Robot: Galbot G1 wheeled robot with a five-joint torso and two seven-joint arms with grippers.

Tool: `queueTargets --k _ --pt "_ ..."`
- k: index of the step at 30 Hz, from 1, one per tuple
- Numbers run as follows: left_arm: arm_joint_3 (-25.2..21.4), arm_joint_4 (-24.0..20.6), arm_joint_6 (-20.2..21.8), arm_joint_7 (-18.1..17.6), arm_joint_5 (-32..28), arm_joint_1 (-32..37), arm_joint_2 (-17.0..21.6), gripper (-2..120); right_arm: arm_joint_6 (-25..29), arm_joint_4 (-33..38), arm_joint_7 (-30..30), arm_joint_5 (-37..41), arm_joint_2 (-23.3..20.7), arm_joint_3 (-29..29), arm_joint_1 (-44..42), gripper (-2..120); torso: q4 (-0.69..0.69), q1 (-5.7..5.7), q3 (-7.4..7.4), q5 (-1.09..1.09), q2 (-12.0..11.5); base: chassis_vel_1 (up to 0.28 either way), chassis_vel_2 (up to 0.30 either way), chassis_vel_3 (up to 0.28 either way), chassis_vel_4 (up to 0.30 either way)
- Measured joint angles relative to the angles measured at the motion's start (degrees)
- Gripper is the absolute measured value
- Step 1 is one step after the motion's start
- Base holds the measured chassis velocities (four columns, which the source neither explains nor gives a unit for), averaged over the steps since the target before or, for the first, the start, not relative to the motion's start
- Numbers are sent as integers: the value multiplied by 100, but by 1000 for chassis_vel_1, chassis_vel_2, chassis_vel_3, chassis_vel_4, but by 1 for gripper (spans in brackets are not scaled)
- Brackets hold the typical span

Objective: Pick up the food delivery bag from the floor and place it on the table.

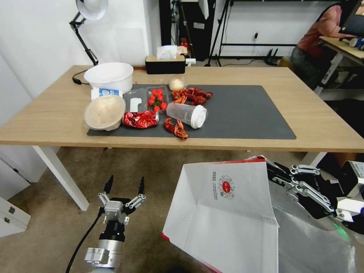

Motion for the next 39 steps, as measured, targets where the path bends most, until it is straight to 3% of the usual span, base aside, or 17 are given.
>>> queueTargets --k 39 --pt "6 6 -29 67 27 33 4 100 -16 -2 11 -69 123 -115 -2 0 0 422 581 0 1002 0 0 0 0"
